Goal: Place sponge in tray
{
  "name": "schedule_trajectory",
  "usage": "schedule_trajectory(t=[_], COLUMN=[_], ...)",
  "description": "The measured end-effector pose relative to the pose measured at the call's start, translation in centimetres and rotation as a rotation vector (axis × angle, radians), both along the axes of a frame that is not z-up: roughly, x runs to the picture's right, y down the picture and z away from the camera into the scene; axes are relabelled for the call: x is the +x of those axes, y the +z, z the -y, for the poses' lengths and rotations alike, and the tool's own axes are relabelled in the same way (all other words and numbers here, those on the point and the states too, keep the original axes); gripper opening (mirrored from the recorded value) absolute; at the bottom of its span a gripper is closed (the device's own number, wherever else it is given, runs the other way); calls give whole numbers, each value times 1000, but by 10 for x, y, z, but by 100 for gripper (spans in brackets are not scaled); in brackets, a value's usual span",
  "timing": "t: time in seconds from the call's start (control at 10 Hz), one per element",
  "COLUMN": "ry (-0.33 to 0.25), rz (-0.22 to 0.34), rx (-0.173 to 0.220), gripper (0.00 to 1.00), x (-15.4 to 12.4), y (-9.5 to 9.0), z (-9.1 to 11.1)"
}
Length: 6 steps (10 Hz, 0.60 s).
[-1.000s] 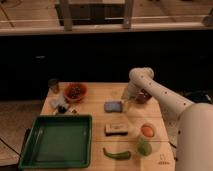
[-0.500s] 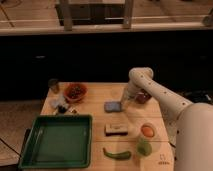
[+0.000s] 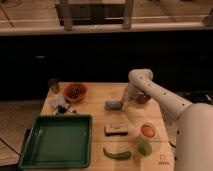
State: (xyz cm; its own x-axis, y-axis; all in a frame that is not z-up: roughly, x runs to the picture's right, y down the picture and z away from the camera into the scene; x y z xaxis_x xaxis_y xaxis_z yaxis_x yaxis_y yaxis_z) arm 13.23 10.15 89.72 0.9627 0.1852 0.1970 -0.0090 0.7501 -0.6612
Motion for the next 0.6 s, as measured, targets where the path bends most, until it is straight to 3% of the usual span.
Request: schedule_trajectory(t=[0.2,0.4,0.6], ry=[-7,-26,-26], rz=[-1,3,7], rx=[5,5,11], gripper=[0,0,0], x=[0,-5,-7], y=[-17,-27,-37], z=[12,4,8])
